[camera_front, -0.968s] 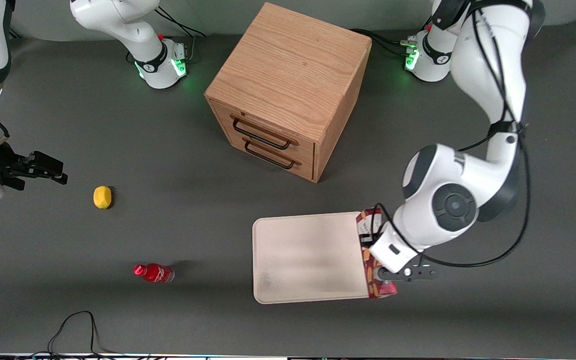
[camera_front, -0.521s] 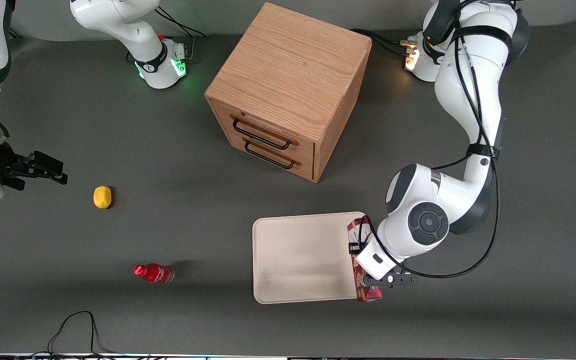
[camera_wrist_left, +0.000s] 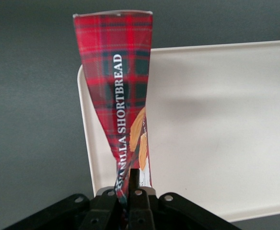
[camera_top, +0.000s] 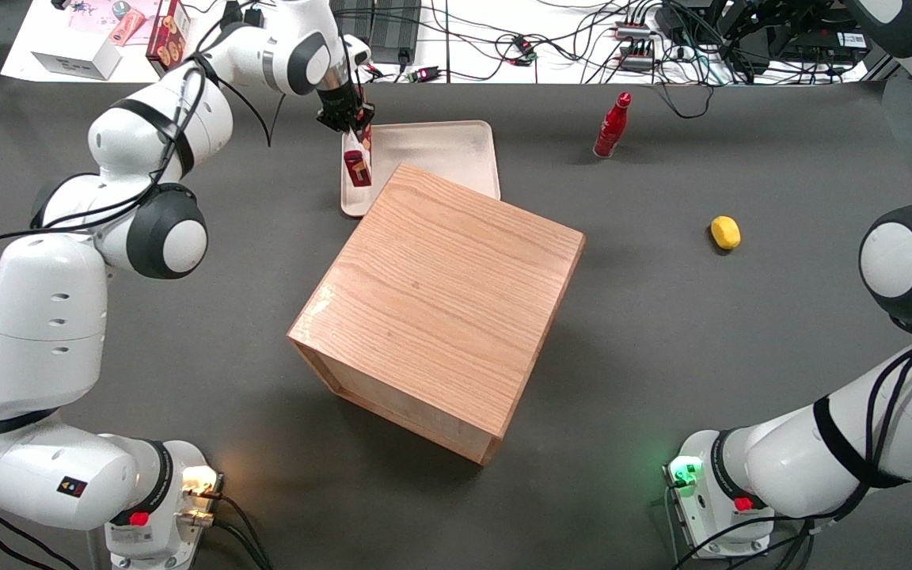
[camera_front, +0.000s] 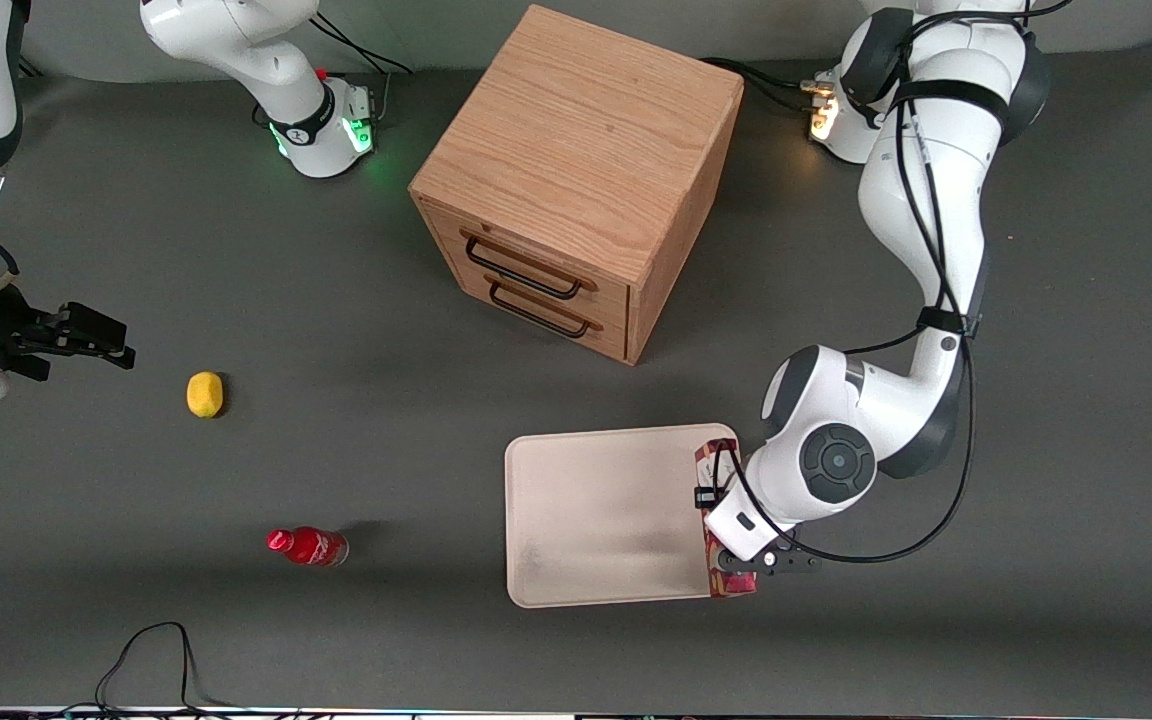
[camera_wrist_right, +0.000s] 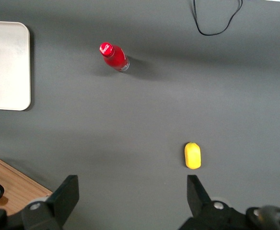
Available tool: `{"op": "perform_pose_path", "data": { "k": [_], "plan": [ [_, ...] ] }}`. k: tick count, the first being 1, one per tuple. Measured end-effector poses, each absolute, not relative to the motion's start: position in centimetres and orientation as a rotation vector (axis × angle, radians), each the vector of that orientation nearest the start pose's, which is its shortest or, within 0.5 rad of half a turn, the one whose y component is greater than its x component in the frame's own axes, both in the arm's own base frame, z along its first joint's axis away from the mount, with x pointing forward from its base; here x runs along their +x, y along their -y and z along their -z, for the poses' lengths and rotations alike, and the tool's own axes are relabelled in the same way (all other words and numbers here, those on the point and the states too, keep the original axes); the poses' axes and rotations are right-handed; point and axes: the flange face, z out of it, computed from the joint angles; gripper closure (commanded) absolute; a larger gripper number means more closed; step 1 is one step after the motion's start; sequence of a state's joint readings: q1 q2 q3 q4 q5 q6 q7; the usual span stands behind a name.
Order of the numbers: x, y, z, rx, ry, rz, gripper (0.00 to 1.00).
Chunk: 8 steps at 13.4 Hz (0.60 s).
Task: Place red cookie box on tray
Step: 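Lower the box onto the tray and open the left gripper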
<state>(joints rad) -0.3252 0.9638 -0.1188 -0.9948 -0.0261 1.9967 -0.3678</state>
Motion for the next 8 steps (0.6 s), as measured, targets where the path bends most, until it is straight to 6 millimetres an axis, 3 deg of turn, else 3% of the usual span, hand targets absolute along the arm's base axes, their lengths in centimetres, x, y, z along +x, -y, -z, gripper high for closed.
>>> {"op": "perform_pose_path", "data": {
  "k": [5, 6, 7, 8],
  "plan": [
    [71.6, 30.7, -24.8, -3.261, -0.020, -0.045, 0.99],
    [71.5, 30.7, -24.5, -3.258, -0.020, -0.054, 0.70],
    [71.5, 30.6, -24.4, -3.257, -0.019, -0.059, 0.53],
    [71.5, 30.6, -24.3, -3.256, -0.020, -0.061, 0.47]
  ]
}}
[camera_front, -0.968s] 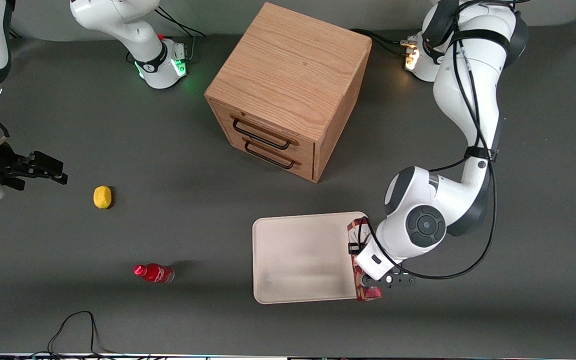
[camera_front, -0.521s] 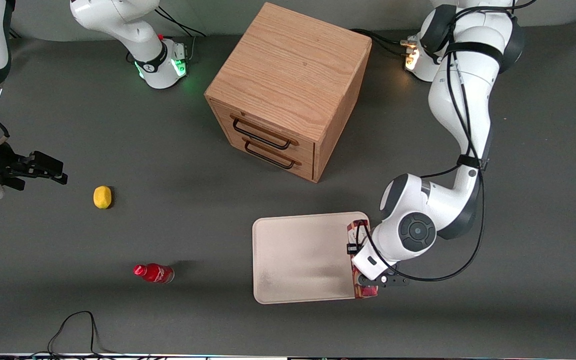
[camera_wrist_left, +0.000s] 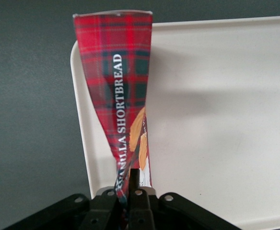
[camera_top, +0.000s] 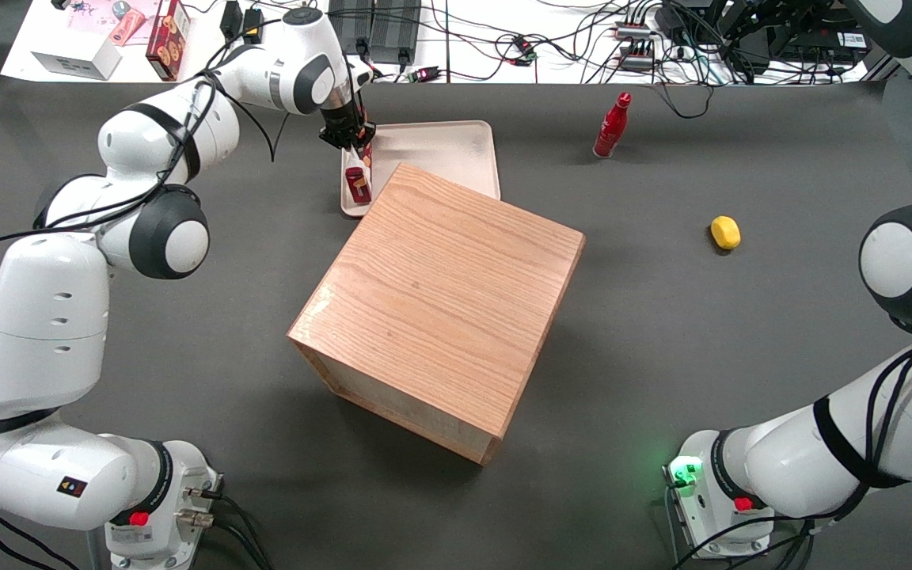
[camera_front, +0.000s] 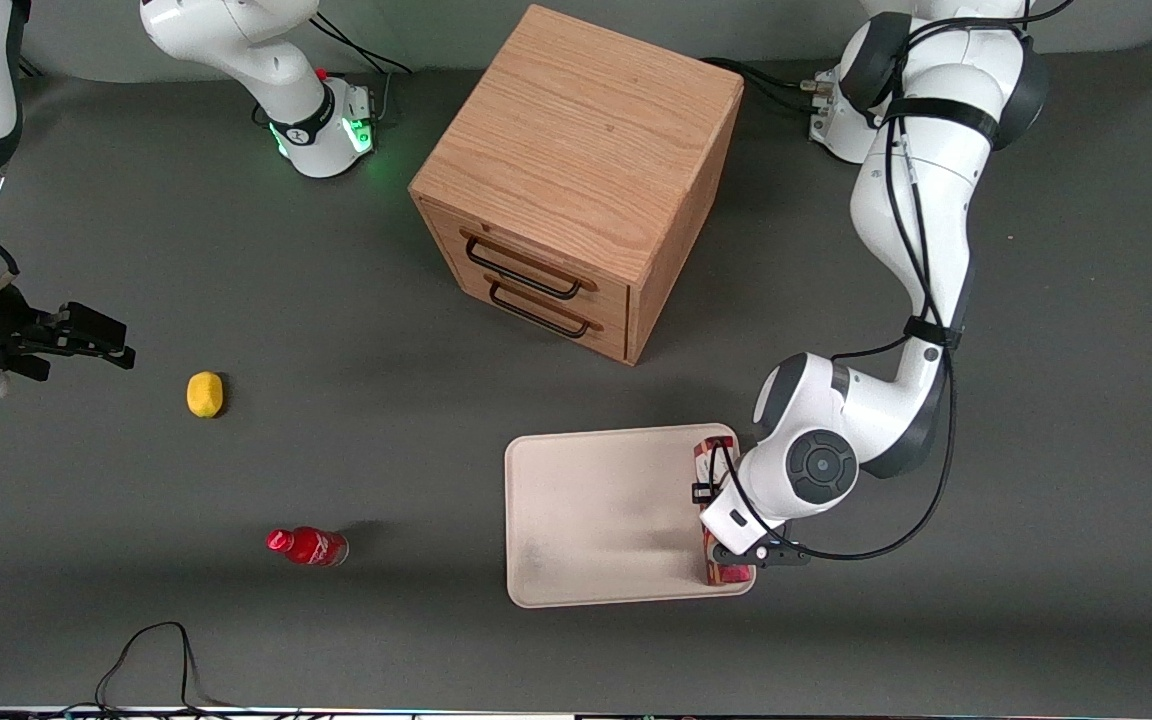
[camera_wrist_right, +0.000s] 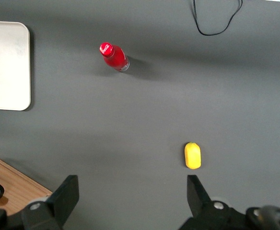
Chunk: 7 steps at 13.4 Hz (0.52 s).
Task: Place red cookie box on tray
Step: 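Lower the box onto the tray and open the left gripper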
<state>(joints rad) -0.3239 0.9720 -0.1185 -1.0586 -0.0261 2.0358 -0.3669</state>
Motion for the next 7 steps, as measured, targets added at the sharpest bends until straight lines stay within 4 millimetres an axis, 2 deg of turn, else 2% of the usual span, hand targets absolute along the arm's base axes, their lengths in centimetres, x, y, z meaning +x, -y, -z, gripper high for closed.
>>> {"op": "perform_pose_path", "data": {
  "k": [1, 7],
  "plan": [
    [71.47, 30.54, -24.32, -3.257, -0.020, -0.060, 0.01],
    [71.75, 30.00, -24.68, -3.258, -0.016, -0.050, 0.00]
  ]
}}
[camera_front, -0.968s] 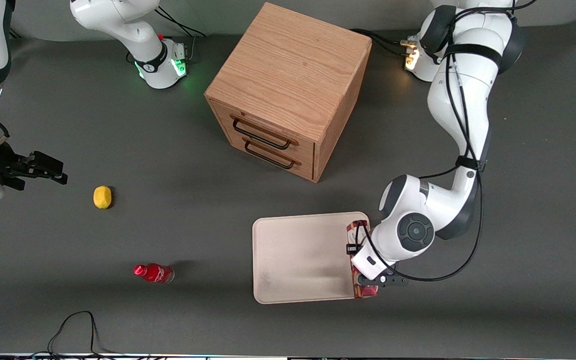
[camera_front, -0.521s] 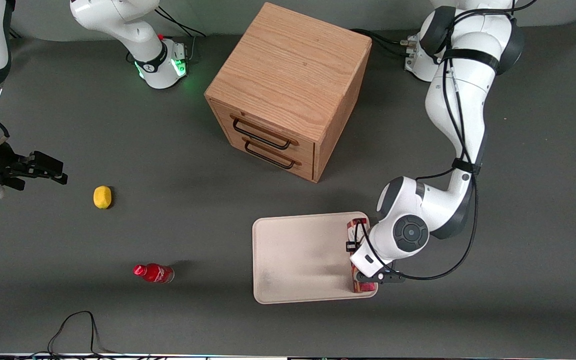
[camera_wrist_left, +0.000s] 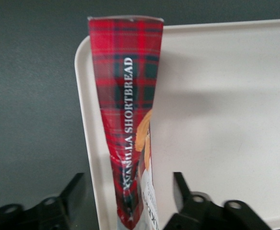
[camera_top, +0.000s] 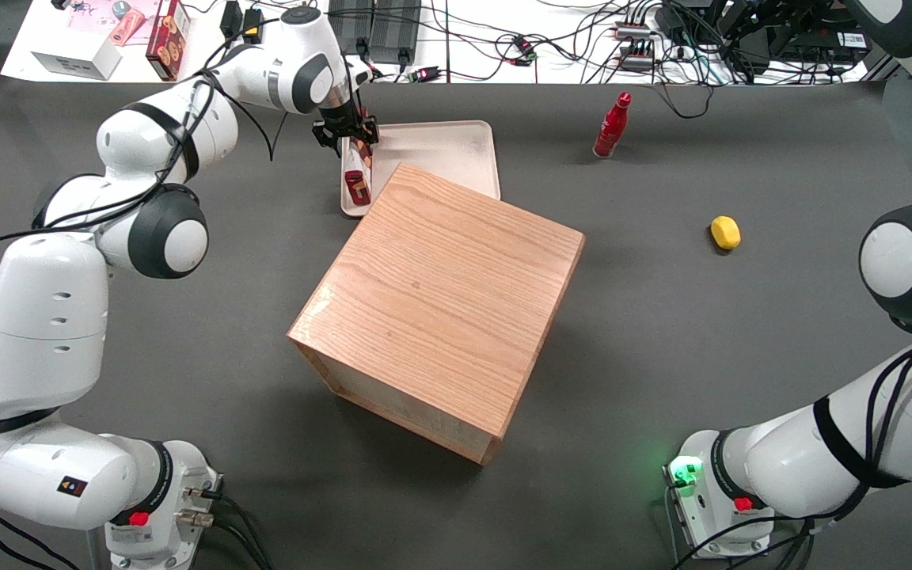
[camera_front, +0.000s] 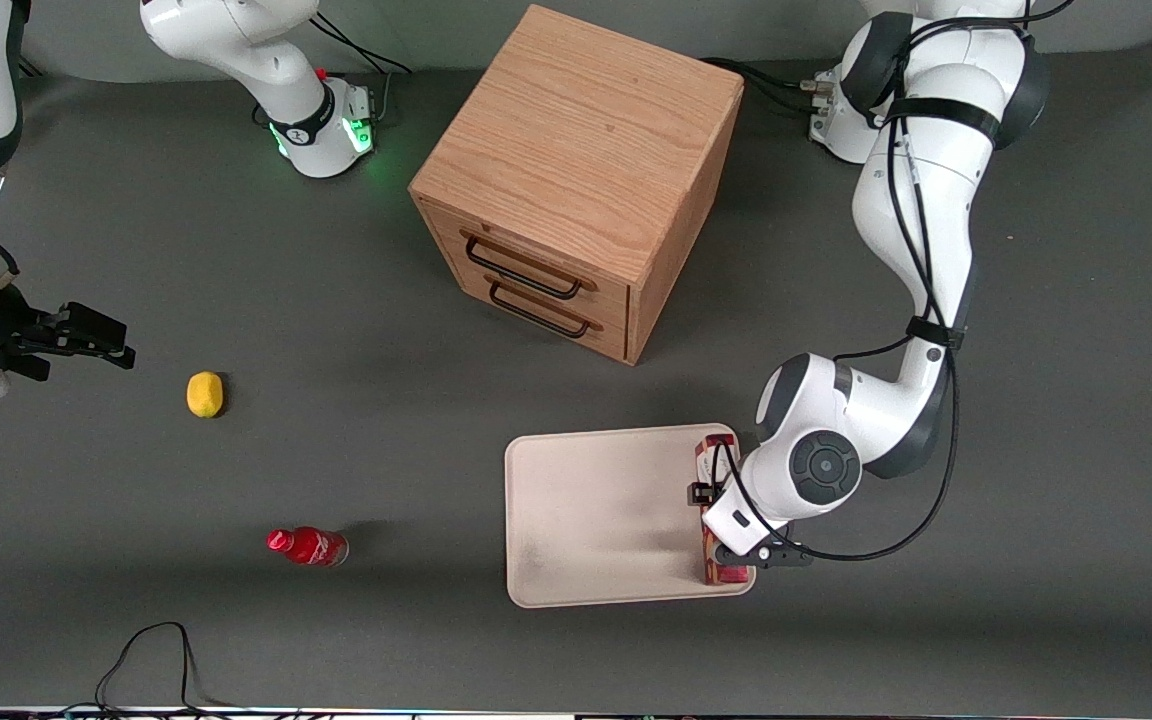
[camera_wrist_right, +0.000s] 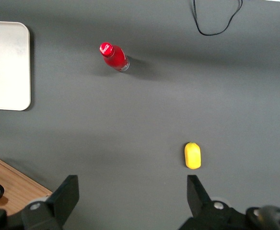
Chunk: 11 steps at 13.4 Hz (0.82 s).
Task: Place red cookie box on tray
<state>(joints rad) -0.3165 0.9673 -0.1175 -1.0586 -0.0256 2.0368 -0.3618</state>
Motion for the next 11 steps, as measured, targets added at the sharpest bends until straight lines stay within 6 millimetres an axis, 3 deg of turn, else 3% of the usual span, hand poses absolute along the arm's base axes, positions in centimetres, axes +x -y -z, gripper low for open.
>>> {"op": "perform_pose_path", "data": {
  "k": [4, 8, 9, 11],
  "plan": [
    [72.3, 28.3, -26.7, -3.257, 0.011, -0.032, 0.00],
    [70.6, 26.4, -33.1, -3.247, 0.018, 0.001, 0.00],
    [69.9, 25.1, -34.7, -3.239, 0.022, 0.004, 0.00],
    [68.9, 20.6, -37.4, -3.222, 0.013, 0.002, 0.00]
  ]
}}
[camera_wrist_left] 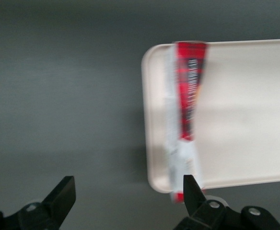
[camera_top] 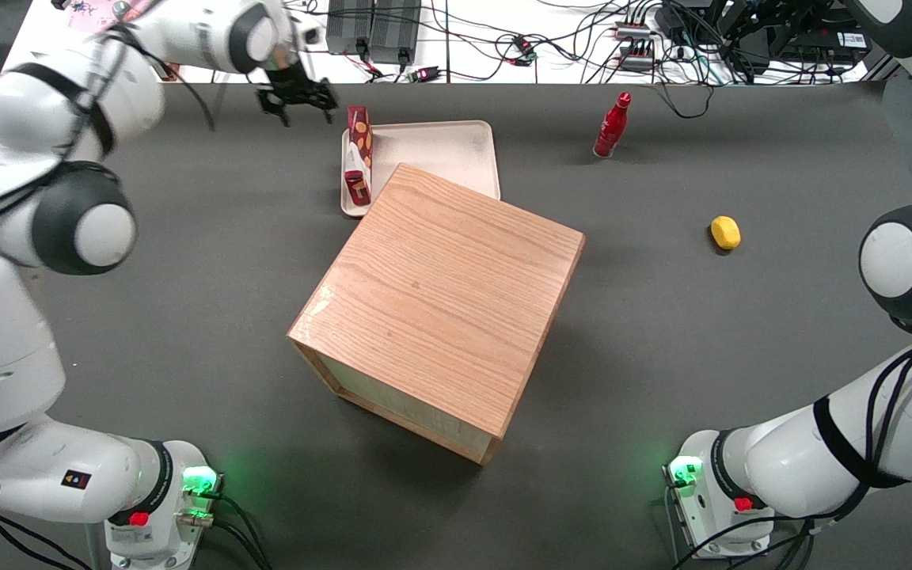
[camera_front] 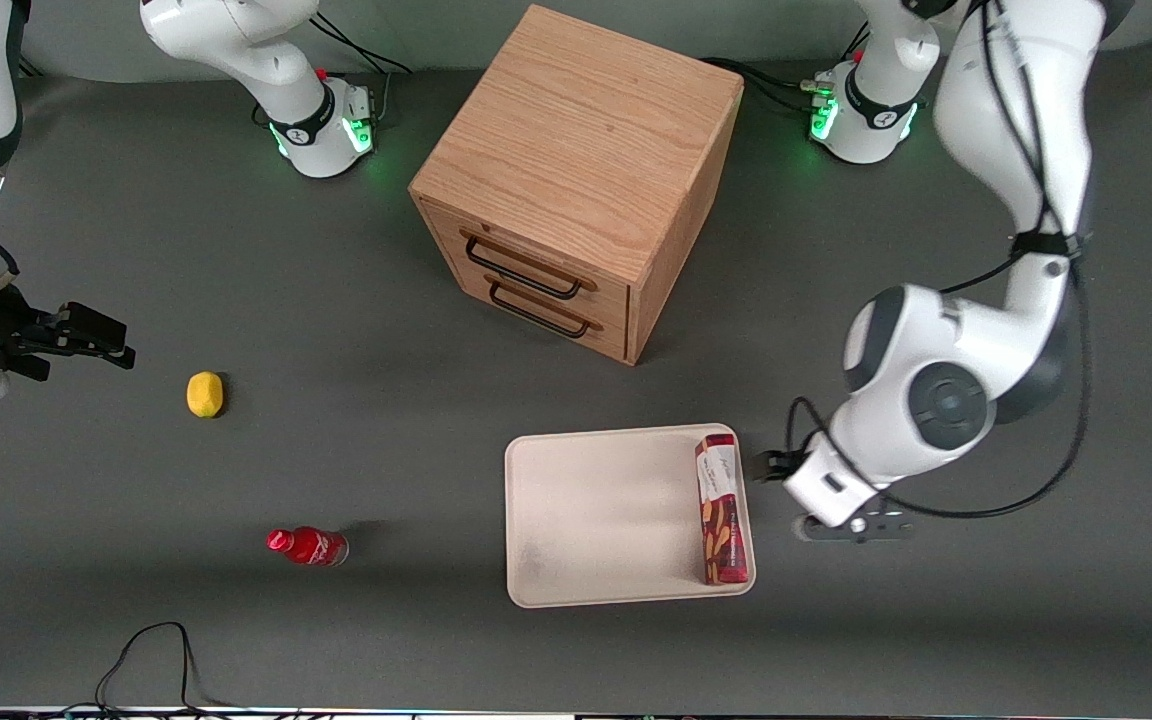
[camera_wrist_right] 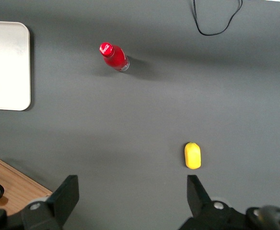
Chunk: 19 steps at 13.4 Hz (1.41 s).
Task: Place red cookie box on tray
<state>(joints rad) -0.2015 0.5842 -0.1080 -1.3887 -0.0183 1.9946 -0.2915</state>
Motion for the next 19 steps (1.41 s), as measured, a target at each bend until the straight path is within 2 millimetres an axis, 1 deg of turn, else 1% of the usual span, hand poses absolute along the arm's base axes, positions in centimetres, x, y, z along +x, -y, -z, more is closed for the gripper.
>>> {"op": "perform_pose_path", "data": {
  "k": [2, 3, 5, 7, 9, 11, 13, 15, 16, 17, 19],
  "plan": [
    [67.8, 15.9, -38.8, -3.209, 0.002, -0.015, 0.00],
    [66.9, 14.5, -39.3, -3.201, 0.009, -0.049, 0.00],
    [65.0, 13.1, -41.3, -3.180, 0.022, -0.141, 0.00],
    [63.2, 11.6, -44.7, -3.164, 0.028, -0.190, 0.00],
    [61.8, 9.3, -48.0, -3.159, 0.028, -0.198, 0.00],
    [60.6, 6.8, -50.6, -3.158, 0.022, -0.195, 0.00],
    [59.9, 4.0, -52.3, -3.162, 0.000, -0.181, 0.00],
    [59.2, 1.0, -53.2, -3.162, 0.024, -0.212, 0.00],
    [58.9, 0.0, -53.7, -3.162, 0.036, -0.234, 0.00],
    [58.6, -0.4, -54.4, -3.157, 0.037, -0.245, 0.00],
    [58.5, 0.2, -55.4, -3.131, 0.012, -0.237, 0.00]
  ]
}}
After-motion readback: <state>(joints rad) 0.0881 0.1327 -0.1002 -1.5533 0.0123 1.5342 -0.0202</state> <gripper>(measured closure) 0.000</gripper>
